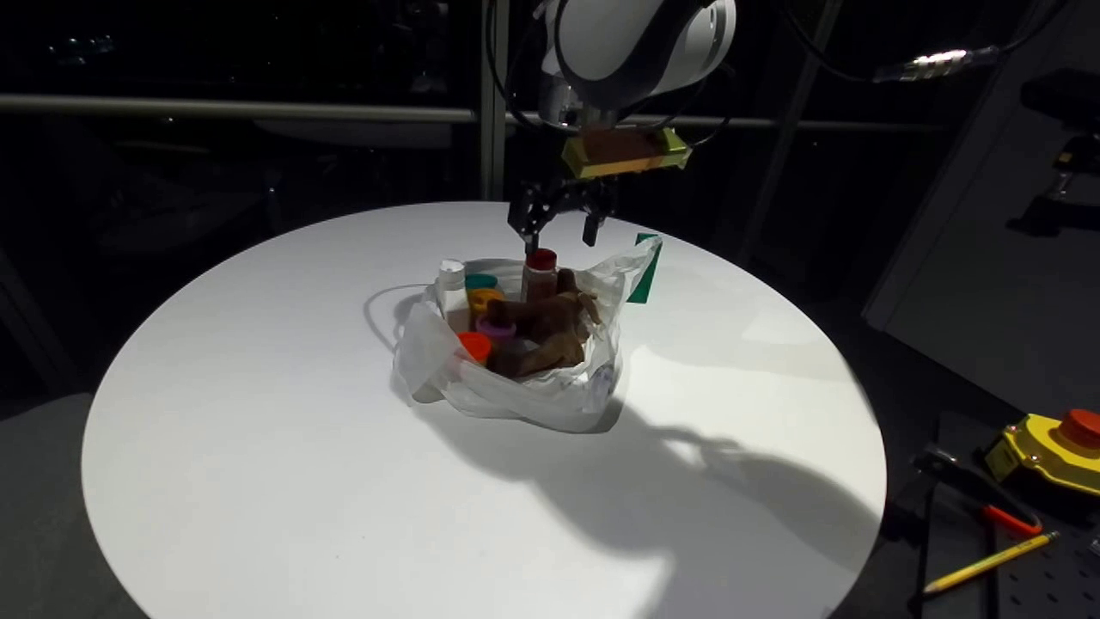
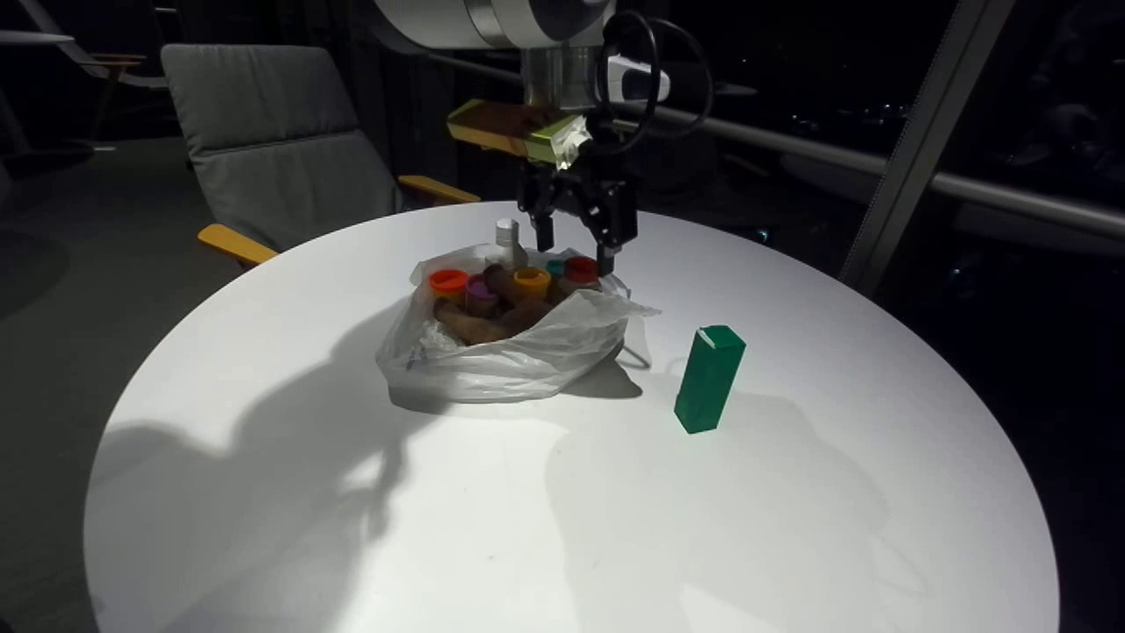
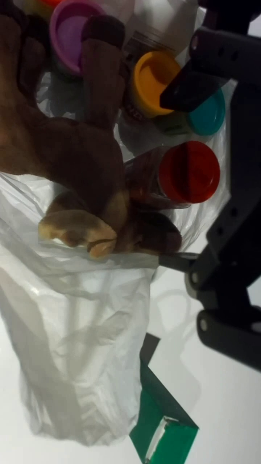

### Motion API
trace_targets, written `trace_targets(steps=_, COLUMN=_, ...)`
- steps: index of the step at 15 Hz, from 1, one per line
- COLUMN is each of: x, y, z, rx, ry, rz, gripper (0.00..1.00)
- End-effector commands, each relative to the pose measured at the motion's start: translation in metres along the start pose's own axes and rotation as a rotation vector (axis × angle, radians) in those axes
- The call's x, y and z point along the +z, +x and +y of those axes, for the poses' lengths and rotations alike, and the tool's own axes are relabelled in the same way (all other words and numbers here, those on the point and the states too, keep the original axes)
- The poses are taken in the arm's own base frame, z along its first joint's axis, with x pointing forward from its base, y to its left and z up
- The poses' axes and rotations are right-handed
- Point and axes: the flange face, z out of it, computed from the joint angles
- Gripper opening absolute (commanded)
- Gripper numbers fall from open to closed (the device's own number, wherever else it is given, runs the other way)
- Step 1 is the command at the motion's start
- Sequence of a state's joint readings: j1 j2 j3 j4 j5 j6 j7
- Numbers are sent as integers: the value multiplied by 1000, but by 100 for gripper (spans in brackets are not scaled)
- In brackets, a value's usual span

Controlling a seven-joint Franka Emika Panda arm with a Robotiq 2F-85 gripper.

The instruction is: Remove the objects from the plastic and put them on the table

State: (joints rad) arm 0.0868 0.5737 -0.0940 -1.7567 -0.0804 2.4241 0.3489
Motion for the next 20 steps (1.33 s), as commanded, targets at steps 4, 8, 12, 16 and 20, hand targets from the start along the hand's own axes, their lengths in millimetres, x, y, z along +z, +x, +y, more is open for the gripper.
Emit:
trace_targets(steps=4, x=13, y=27, z=-12, rx=-7, ry=-16, rz=37, gripper=100)
trace_targets(steps=8, x=19, y=36, z=-13, rx=-11, ry=15, rz=4, gripper=85)
trace_targets(steps=12, x=28, y=37, z=-14, rx=-2, ry=32, rz=-48, gripper=49)
trace_targets(steps=16, x=27, y=38, z=-16, rx=25, ry=17, rz=-54, gripper=25)
trace_targets(steps=20, x=20, y=35, z=-16, rx=63, ry=18, rz=-52, gripper=25)
